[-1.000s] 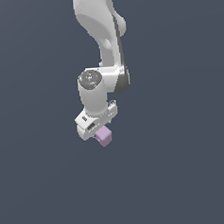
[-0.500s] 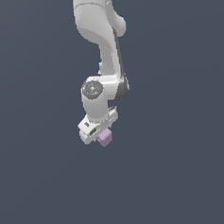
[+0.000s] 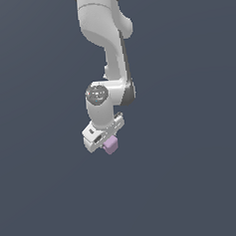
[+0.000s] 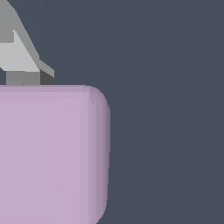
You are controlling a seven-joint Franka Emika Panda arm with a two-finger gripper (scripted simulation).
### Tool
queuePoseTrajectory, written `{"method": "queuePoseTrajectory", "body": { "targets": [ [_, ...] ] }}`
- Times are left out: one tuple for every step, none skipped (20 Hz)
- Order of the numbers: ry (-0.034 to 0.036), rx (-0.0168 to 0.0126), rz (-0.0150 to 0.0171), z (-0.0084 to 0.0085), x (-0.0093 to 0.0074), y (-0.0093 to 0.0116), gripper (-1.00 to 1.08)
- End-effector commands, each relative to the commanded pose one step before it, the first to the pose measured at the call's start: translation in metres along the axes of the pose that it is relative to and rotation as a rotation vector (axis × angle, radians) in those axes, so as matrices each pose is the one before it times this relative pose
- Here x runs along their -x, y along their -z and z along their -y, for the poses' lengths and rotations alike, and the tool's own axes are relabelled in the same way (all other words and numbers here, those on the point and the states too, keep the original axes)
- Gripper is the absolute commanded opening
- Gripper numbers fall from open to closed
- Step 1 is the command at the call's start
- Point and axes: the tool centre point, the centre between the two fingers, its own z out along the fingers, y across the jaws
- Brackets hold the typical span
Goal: Pick up the object and move it to a goal position.
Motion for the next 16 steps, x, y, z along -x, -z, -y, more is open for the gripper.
{"method": "queuePoseTrajectory", "body": {
  "targets": [
    [0.00085, -0.00078, 0.00009, 0.0006, -0.00041, -0.00073, -1.0],
    [-0.00072, 0.00082, 0.00001, -0.00053, 0.00036, 0.00066, -1.0],
    [0.0, 0.0, 0.0, -0.00001, -0.00008, 0.00031, -1.0],
    [0.0, 0.0, 0.0, -0.00004, -0.00023, 0.00093, -1.0],
    [0.0, 0.0, 0.0, -0.00007, -0.00038, 0.00155, -1.0],
    [0.0, 0.0, 0.0, -0.0001, -0.00053, 0.00217, -1.0],
    [0.0, 0.0, 0.0, -0.00012, -0.00068, 0.00278, -1.0],
    [0.0, 0.0, 0.0, -0.00015, -0.00082, 0.00338, -1.0],
    [0.0, 0.0, 0.0, -0.00018, -0.00097, 0.00398, -1.0],
    [0.0, 0.0, 0.0, -0.00021, -0.00111, 0.00457, -1.0],
    [0.0, 0.0, 0.0, -0.00024, -0.00126, 0.00514, -1.0],
    [0.0, 0.0, 0.0, -0.00026, -0.0014, 0.00571, -1.0],
    [0.00044, -0.00019, -0.00011, -0.00012, -0.00173, 0.00623, -1.0],
    [0.0, 0.0, 0.0, -0.00032, -0.00168, 0.00681, -1.0],
    [0.0, 0.0, 0.0, -0.00034, -0.00181, 0.00735, -1.0],
    [0.0, 0.0, 0.0, -0.00037, -0.00195, 0.00787, -1.0]
  ]
}}
